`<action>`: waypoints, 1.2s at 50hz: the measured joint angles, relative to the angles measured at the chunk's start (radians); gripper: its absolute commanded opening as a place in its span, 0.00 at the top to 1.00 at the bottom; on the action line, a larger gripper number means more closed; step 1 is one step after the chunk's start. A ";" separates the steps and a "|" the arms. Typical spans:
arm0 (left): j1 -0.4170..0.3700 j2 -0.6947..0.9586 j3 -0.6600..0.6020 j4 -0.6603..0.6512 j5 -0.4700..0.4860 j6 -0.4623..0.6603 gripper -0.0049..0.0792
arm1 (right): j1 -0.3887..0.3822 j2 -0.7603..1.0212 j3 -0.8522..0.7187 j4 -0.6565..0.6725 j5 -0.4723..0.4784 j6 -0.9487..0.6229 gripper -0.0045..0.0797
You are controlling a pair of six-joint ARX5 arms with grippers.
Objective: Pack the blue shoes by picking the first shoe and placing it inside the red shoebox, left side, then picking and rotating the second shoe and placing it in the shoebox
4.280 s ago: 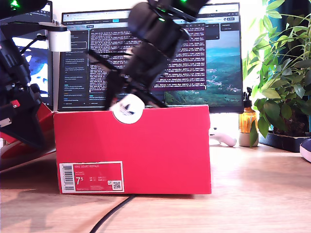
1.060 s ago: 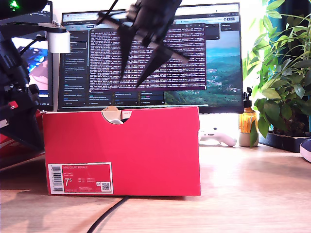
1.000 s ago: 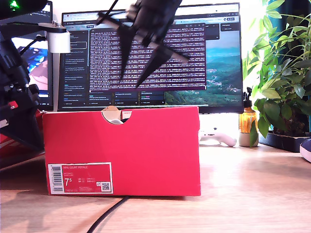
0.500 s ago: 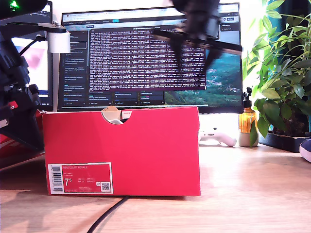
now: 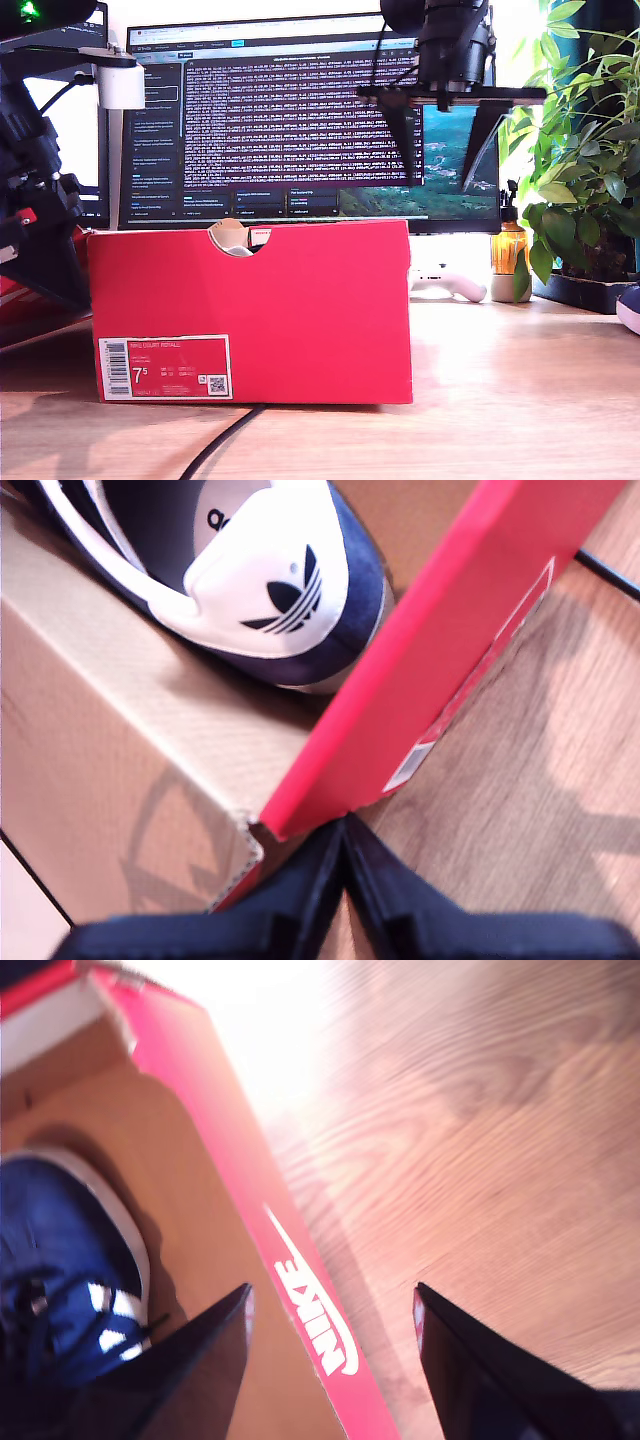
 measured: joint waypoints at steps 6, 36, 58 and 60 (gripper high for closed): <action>0.000 0.000 0.000 0.000 0.000 0.000 0.96 | -0.014 -0.068 -0.078 0.005 0.016 0.057 0.39; 0.000 0.000 0.000 0.000 0.000 0.000 0.96 | -0.140 -0.440 -0.634 -0.002 0.059 0.324 0.39; 0.000 0.000 0.000 0.000 0.000 0.000 0.96 | -0.277 -0.610 -0.834 -0.003 0.066 0.378 0.39; 0.000 0.000 0.000 0.000 0.000 0.000 0.96 | -0.286 -0.613 -0.850 -0.002 0.066 0.378 0.39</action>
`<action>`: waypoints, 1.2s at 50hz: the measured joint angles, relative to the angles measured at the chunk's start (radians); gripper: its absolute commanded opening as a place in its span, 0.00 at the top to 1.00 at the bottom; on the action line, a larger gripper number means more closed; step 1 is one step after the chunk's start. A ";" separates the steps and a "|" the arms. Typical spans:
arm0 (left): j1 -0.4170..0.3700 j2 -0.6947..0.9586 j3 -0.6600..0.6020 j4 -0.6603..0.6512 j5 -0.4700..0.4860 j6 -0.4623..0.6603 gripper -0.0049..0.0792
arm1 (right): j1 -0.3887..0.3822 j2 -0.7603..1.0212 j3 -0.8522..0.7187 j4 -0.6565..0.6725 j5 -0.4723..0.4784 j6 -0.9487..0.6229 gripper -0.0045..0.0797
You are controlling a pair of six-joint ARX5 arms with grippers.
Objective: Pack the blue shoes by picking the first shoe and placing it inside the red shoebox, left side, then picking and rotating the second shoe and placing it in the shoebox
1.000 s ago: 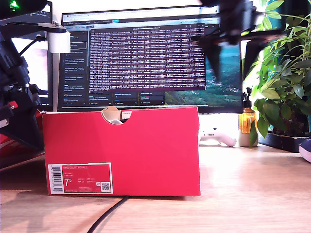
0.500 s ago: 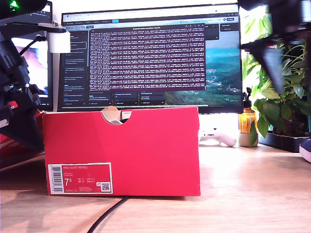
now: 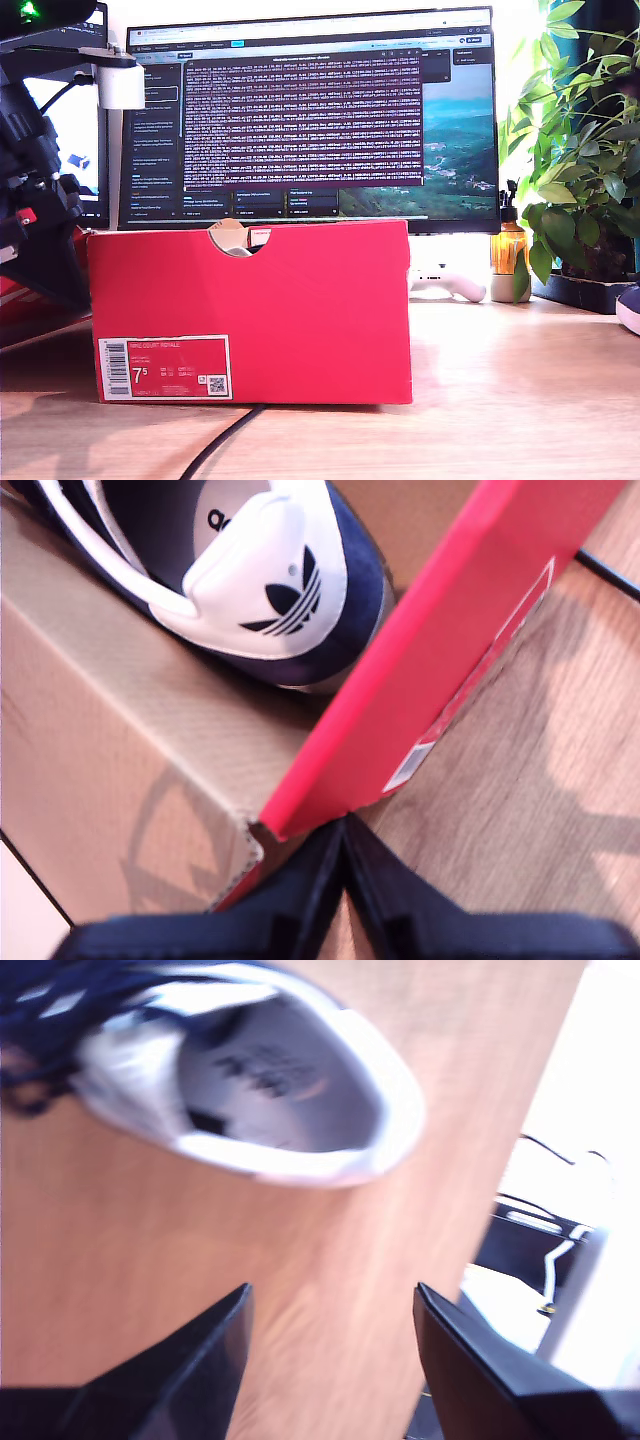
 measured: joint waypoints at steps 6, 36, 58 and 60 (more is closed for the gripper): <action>0.000 0.000 0.000 0.000 0.000 0.000 0.96 | -0.026 0.000 -0.042 0.000 0.000 0.006 0.39; 0.000 0.000 0.000 0.000 0.000 0.000 0.96 | -0.152 -0.001 -0.074 0.003 0.053 0.038 0.39; 0.000 0.000 0.000 0.000 0.000 0.000 0.96 | -0.153 -0.004 -0.181 0.124 0.044 0.085 0.39; 0.000 0.000 0.000 0.000 0.000 0.000 0.96 | -0.153 -0.004 -0.183 0.131 0.044 0.085 0.39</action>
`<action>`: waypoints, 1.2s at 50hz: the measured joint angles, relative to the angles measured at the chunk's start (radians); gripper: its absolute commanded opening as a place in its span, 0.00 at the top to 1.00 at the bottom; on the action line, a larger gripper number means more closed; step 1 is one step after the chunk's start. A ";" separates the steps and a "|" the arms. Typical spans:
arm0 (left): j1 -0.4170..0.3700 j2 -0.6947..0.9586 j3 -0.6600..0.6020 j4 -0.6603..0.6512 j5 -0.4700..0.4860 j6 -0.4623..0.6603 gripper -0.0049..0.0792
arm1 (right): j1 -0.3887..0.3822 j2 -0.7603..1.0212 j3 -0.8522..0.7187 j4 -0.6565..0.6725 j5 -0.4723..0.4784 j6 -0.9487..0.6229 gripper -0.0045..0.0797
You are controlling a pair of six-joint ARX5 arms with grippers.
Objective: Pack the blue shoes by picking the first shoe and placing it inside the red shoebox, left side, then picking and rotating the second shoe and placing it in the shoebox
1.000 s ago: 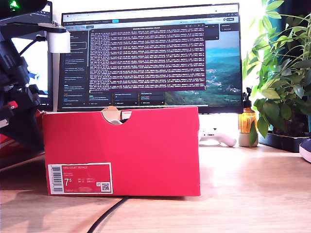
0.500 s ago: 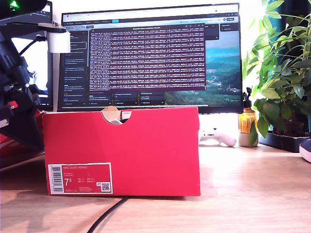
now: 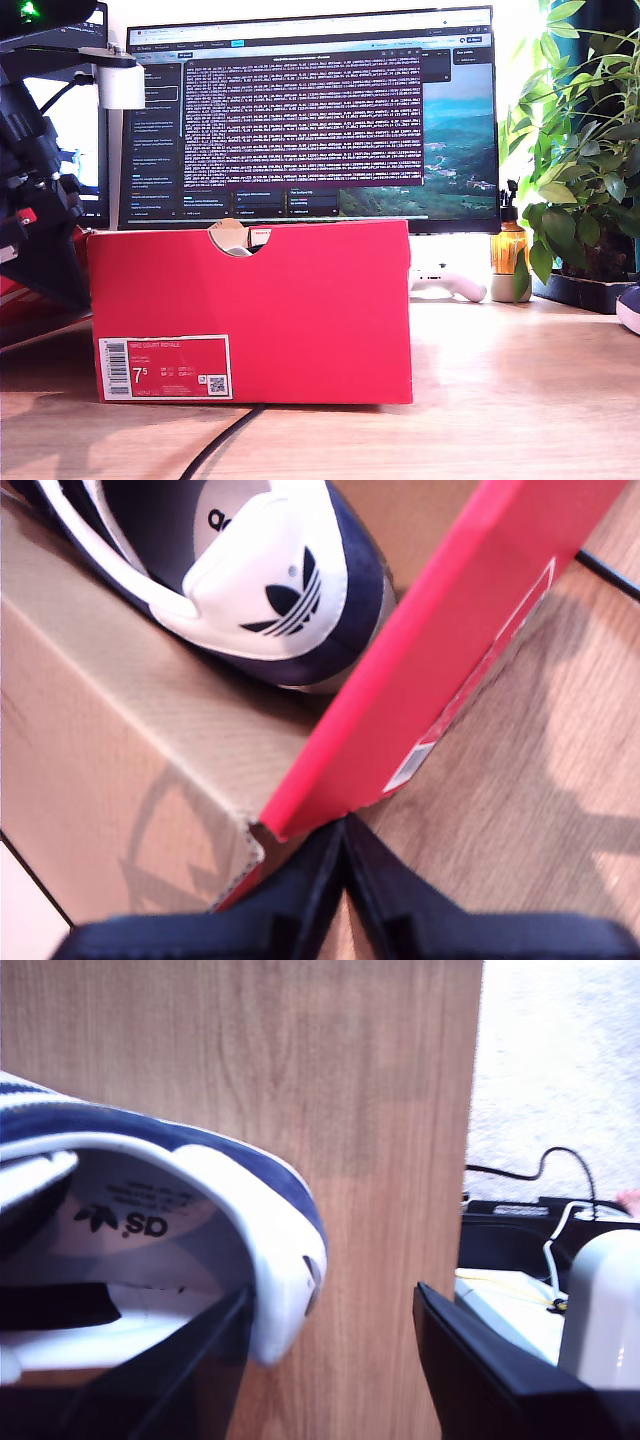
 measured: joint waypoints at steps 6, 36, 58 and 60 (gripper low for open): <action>0.000 0.000 0.000 0.000 0.000 0.000 0.96 | -0.005 0.000 -0.021 0.027 0.000 0.026 0.39; 0.000 0.000 0.000 0.000 0.000 0.000 0.96 | -0.021 -0.001 -0.185 0.254 -0.043 0.104 0.43; 0.000 0.000 0.000 0.000 0.000 0.000 0.96 | -0.032 -0.001 -0.194 0.247 -0.096 0.104 0.96; 0.000 0.000 0.000 0.000 0.000 0.000 0.96 | -0.032 -0.001 -0.196 0.242 -0.106 0.101 0.96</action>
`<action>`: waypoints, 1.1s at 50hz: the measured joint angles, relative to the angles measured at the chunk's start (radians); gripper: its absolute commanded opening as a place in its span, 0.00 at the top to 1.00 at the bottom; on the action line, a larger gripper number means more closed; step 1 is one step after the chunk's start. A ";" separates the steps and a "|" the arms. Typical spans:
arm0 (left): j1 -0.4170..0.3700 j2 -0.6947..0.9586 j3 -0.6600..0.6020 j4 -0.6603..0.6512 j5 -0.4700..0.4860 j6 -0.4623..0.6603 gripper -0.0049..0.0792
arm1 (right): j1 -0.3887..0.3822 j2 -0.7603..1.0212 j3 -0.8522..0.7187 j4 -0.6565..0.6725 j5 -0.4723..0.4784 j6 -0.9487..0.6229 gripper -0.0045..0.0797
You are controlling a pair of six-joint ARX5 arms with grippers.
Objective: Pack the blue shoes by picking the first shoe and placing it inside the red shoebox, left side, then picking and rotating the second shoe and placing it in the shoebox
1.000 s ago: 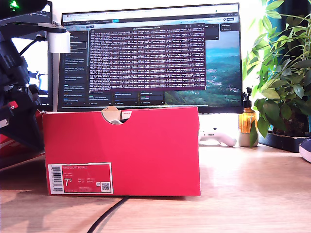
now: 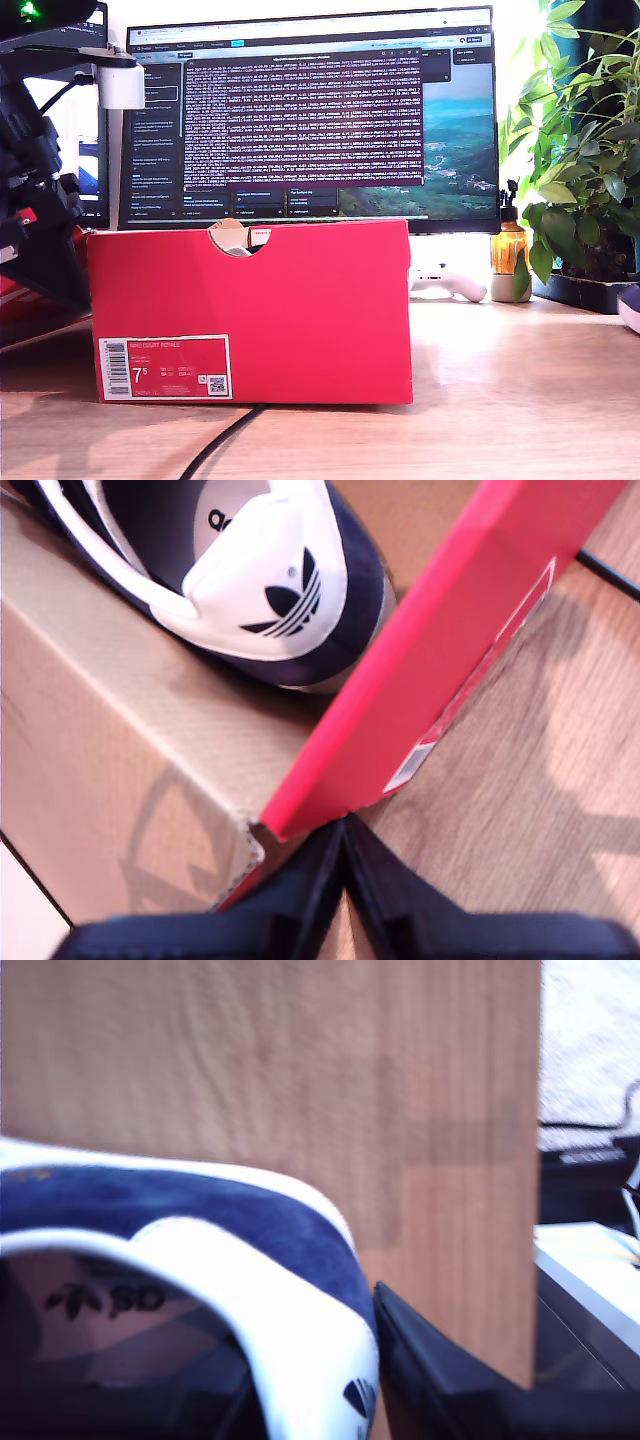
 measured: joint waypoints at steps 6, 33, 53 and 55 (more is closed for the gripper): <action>0.000 0.000 0.000 0.000 0.000 0.000 0.96 | 0.002 0.000 -0.002 -0.030 -0.034 -0.002 0.96; 0.000 0.000 0.000 0.000 0.000 0.000 0.96 | 0.000 -0.033 -0.006 -0.098 -0.005 -0.289 0.96; 0.000 0.000 0.000 0.000 0.000 0.000 0.96 | -0.024 -0.132 0.286 -0.064 0.047 -1.003 0.96; 0.000 0.000 0.000 0.000 0.000 0.000 0.96 | -0.024 -0.133 0.322 -0.053 0.047 -1.077 0.96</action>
